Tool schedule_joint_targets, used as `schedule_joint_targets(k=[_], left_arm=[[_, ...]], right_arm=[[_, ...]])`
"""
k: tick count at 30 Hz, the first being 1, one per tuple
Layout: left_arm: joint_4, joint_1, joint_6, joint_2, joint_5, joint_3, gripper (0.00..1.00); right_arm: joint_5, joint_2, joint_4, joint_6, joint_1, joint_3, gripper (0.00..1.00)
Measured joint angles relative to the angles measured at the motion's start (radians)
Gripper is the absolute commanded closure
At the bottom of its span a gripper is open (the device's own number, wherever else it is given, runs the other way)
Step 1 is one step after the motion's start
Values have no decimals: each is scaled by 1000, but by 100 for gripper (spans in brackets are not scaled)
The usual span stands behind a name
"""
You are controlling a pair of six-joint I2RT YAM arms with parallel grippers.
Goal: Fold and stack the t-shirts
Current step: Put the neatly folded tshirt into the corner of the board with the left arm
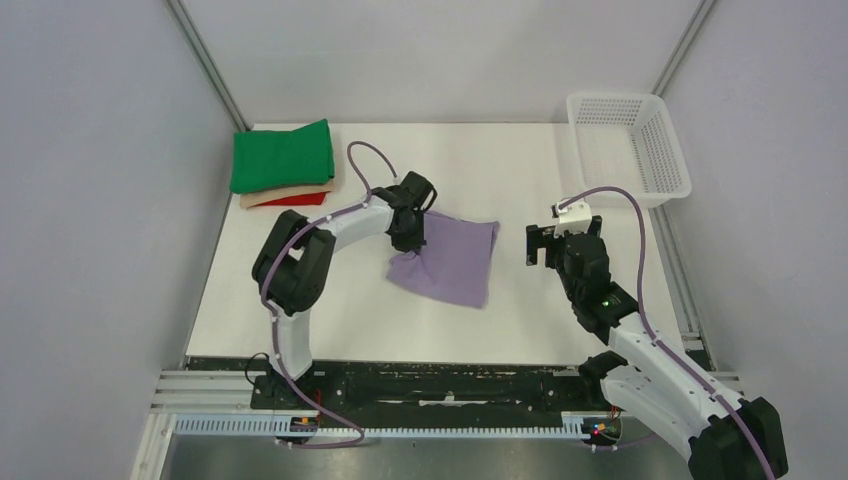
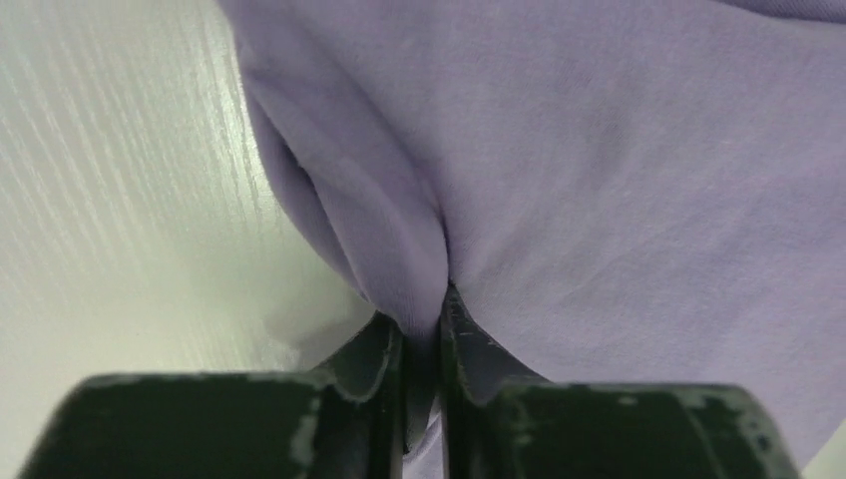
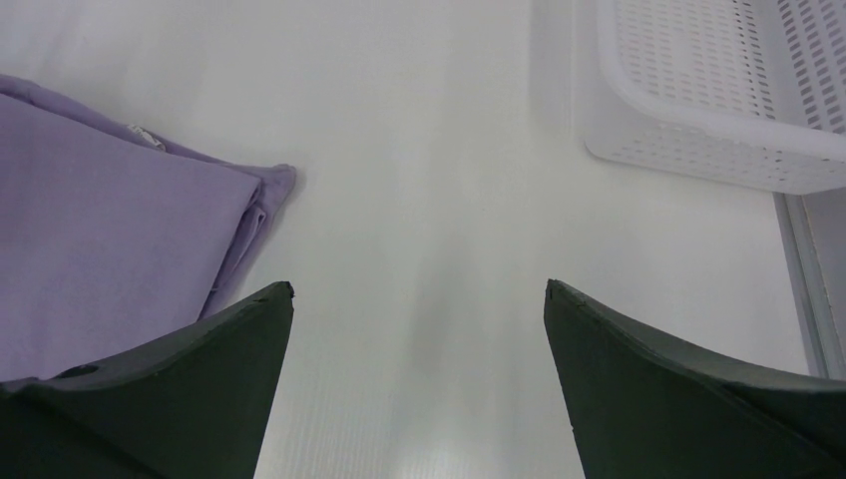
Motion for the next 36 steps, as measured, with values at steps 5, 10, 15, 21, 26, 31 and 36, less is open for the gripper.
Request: schedule_joint_targets(k=[5, 10, 15, 21, 26, 31, 36], left_arm=[[-47, -7, -3, 40, -47, 71, 98], [-89, -13, 6, 89, -192, 158, 98], [-138, 9, 53, 150, -348, 276, 98], [-186, 59, 138, 239, -569, 484, 98], [-204, 128, 205, 264, -688, 592, 98], [-209, 200, 286, 264, -771, 656, 98], [-196, 269, 364, 264, -791, 695, 98]], right_arm=[[-5, 3, 0, 0, 0, 0, 2], [-2, 8, 0, 16, 0, 0, 2], [35, 9, 6, 43, 0, -5, 2], [69, 32, 9, 53, 0, -10, 2], [103, 74, 15, 53, 0, -10, 2], [140, 109, 15, 53, 0, -10, 2], [165, 139, 17, 52, 0, -10, 2]])
